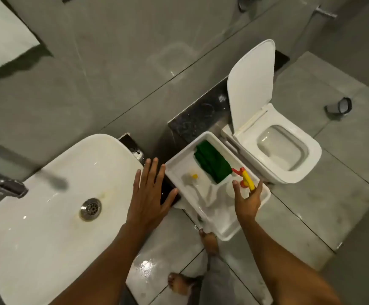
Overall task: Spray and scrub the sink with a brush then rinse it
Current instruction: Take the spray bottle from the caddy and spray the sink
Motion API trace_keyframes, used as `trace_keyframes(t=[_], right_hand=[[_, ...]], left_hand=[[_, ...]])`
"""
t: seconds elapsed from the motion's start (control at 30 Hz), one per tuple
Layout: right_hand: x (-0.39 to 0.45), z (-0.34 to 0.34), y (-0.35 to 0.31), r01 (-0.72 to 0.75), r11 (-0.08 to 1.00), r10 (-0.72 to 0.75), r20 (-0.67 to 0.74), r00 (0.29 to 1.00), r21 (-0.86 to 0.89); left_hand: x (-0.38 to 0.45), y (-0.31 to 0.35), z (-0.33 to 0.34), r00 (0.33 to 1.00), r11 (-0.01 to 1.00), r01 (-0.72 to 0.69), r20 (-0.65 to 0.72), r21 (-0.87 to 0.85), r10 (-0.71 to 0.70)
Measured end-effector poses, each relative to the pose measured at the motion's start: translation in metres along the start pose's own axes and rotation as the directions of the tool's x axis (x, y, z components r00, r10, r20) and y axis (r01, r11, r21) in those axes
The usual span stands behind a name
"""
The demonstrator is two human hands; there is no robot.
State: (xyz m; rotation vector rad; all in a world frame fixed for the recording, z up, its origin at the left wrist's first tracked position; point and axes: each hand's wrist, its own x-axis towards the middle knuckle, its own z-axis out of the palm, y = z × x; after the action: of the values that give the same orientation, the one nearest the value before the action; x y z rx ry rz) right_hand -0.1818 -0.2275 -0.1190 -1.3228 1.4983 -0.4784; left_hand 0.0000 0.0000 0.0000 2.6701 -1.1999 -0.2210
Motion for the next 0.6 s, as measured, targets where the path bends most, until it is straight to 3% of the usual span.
trace_keyframes(t=[0.2,0.3,0.47,0.6], right_hand=[[0.009,0.021,-0.012,-0.086,0.971,0.119,-0.138,0.983,0.223],[0.022,0.027,-0.010,-0.066,0.982,0.090,-0.132,0.987,0.175],[0.035,0.037,-0.001,0.032,0.993,-0.040,-0.067,0.997,-0.117],[0.030,0.040,-0.031,0.071,0.997,-0.073,-0.074,0.995,-0.024]], left_hand=[[0.004,0.003,0.003,0.999,0.998,0.044,-0.018,-0.039,-0.045],[0.005,0.000,0.006,0.998,0.998,0.046,-0.036,-0.047,-0.047],[0.005,0.001,0.005,0.997,0.996,0.067,-0.026,-0.053,-0.068],[0.006,0.001,0.005,0.997,0.997,0.067,-0.037,-0.050,-0.069]])
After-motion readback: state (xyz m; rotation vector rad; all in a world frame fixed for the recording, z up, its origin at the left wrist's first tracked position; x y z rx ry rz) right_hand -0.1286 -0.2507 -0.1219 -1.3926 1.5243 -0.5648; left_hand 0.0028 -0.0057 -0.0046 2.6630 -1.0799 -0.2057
